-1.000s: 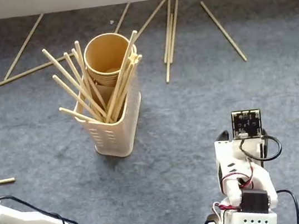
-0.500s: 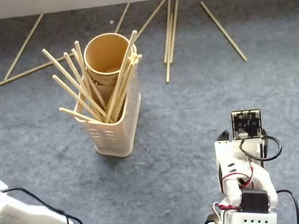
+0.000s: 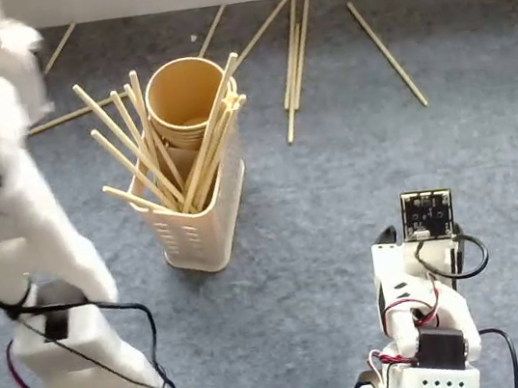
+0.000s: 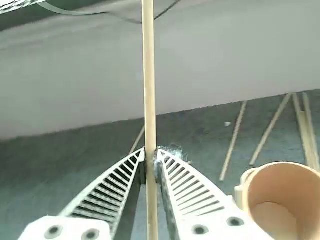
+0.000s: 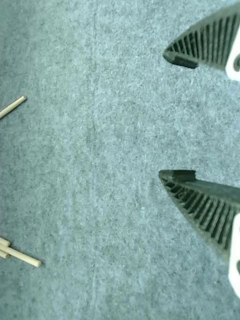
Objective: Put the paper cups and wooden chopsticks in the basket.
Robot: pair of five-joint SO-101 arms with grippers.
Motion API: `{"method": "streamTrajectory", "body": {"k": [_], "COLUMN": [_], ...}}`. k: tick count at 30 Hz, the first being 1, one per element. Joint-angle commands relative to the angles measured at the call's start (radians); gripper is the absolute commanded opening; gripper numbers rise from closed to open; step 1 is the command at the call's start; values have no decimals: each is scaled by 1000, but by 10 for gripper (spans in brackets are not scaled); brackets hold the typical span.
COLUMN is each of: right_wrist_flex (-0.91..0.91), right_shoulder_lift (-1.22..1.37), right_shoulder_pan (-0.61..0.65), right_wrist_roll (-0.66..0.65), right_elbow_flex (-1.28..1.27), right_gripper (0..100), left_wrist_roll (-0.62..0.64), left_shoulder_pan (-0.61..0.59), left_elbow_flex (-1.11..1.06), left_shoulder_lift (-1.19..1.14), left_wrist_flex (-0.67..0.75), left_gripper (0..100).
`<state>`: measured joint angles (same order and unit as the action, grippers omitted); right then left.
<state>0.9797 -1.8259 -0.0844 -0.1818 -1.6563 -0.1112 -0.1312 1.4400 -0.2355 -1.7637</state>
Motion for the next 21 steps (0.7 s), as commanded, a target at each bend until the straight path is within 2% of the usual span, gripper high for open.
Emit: {"method": "streamTrajectory", "body": {"k": [1,4,9,12,16,21], "right_wrist_flex": [-25,-27,-28,-28,-28,-28], "right_shoulder_lift": [-7,-7,-7,-7,-7,-7], "right_shoulder_pan": [-4,-4,-4,-4,-4,-4], "right_wrist_roll": [-3,-3,-3,-3,-3,-3], "right_elbow_flex": [-28,-28,-28,-28,-28,-28], "right_gripper": [314,314,314,314,314,314], "left_wrist_roll": [-12,-83,-94,-94,-91,-94], "left_shoulder_pan": [171,317,545,555,472,449], "left_elbow_flex": [42,70,232,185,44,-378], "left_shoulder_lift": [48,59,153,321,532,814], "left_wrist_flex": [32,72,-11,-12,-15,-12], "left_gripper": [5,4,4,4,4,4]}}
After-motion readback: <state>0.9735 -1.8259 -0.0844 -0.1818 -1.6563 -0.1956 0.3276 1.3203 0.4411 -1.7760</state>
